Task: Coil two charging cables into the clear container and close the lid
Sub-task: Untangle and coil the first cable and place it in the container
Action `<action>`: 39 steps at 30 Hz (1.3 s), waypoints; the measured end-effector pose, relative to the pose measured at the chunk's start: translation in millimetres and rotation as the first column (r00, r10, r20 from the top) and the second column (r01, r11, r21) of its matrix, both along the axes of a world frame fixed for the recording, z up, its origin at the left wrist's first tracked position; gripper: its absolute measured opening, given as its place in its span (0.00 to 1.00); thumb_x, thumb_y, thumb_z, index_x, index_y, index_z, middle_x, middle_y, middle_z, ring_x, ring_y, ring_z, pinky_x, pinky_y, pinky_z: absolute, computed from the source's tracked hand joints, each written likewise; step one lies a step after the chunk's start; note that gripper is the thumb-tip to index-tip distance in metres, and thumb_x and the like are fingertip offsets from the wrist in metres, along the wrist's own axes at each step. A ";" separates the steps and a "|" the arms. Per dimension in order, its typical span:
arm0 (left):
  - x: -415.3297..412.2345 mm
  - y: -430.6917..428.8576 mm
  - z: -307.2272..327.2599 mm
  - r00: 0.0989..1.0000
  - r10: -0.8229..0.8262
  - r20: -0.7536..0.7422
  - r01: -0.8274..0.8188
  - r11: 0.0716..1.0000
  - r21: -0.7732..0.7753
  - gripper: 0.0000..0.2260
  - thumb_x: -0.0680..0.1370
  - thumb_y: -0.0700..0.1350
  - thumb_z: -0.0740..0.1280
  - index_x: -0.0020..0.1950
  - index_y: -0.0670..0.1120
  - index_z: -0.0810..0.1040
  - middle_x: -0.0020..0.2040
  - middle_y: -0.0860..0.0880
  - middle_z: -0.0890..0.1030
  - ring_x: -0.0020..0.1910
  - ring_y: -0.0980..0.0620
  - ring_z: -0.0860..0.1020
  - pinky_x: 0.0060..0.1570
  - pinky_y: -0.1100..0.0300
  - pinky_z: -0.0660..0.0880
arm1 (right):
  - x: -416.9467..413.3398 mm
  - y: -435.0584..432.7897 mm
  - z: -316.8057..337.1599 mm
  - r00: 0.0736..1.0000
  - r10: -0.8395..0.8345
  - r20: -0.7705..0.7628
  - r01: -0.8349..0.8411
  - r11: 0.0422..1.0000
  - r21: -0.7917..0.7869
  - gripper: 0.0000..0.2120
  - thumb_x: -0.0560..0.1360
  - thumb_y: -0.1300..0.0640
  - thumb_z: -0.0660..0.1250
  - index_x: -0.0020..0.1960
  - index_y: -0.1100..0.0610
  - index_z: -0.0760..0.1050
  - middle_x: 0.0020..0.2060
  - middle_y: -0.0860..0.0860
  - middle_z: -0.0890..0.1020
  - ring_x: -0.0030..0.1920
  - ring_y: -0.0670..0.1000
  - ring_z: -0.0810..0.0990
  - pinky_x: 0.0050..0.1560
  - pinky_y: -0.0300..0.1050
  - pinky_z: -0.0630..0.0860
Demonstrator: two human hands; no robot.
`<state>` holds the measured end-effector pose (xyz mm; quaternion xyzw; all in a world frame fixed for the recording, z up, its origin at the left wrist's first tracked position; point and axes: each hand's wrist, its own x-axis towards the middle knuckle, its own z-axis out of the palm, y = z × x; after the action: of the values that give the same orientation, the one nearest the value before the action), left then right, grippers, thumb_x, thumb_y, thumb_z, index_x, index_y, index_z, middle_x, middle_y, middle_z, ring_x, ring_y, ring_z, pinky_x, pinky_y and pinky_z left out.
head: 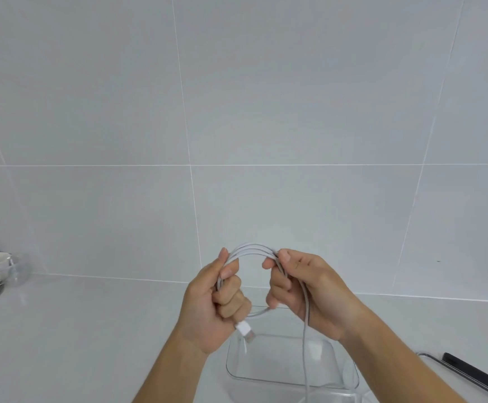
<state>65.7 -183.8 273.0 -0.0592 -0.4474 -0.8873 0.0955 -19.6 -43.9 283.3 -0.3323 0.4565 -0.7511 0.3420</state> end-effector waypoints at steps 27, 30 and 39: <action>-0.1 -39.9 42.9 0.975 0.203 0.087 -0.193 0.974 -0.115 0.14 0.66 0.52 0.67 0.24 0.50 0.67 0.25 0.54 0.49 0.22 0.54 0.47 0.19 0.66 0.48 | -57.8 44.2 9.6 0.976 -0.079 -0.204 0.136 0.950 0.282 0.13 0.65 0.56 0.74 0.43 0.63 0.78 0.23 0.51 0.65 0.20 0.45 0.56 0.20 0.34 0.57; 4.6 -55.5 44.6 0.981 0.194 0.019 -0.192 0.979 -0.070 0.17 0.58 0.51 0.77 0.26 0.50 0.68 0.24 0.54 0.50 0.21 0.54 0.48 0.20 0.64 0.49 | -76.4 59.2 14.3 0.973 -0.178 -0.147 0.202 0.966 0.163 0.24 0.54 0.47 0.81 0.41 0.61 0.79 0.23 0.48 0.63 0.21 0.44 0.56 0.20 0.33 0.54; -11.0 -35.6 47.7 0.984 0.143 -0.102 -0.144 0.990 -0.003 0.15 0.60 0.51 0.75 0.25 0.50 0.69 0.24 0.54 0.50 0.21 0.54 0.48 0.20 0.64 0.48 | -111.7 52.3 13.3 0.578 -0.535 -0.616 0.718 0.693 0.072 0.09 0.73 0.62 0.69 0.34 0.62 0.78 0.20 0.44 0.67 0.21 0.43 0.60 0.23 0.32 0.57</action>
<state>54.8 -219.4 320.7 -0.0725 -0.4497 -0.8715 0.1816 -131.3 8.4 296.5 -0.2882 0.7355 -0.6113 -0.0486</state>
